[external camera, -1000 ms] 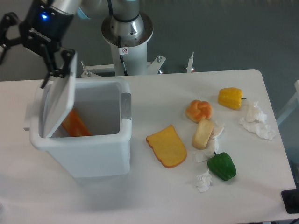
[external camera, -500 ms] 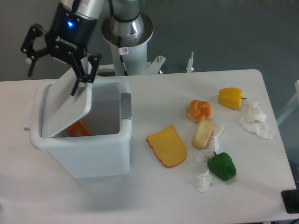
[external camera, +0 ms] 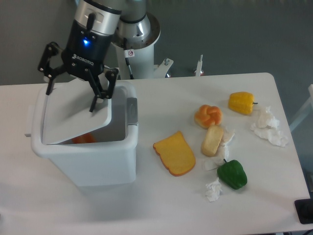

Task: Close the trash can
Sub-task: 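Push the lid forward with the gripper, tipping it over the opening, then press the lid down flat onto the trash can rim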

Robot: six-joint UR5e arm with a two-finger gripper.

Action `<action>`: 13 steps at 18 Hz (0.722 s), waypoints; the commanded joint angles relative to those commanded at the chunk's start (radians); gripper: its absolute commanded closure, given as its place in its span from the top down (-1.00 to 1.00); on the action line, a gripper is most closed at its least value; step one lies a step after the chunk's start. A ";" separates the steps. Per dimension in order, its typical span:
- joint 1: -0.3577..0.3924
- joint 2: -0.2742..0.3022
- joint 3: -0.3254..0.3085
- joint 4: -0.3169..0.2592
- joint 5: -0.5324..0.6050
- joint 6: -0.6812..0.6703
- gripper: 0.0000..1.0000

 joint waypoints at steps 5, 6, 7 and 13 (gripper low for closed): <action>0.000 0.005 -0.037 -0.003 0.005 0.038 1.00; 0.002 0.006 -0.043 -0.003 0.008 0.038 1.00; 0.002 0.009 -0.049 -0.003 0.015 0.038 1.00; 0.009 0.025 -0.089 -0.015 0.018 0.026 1.00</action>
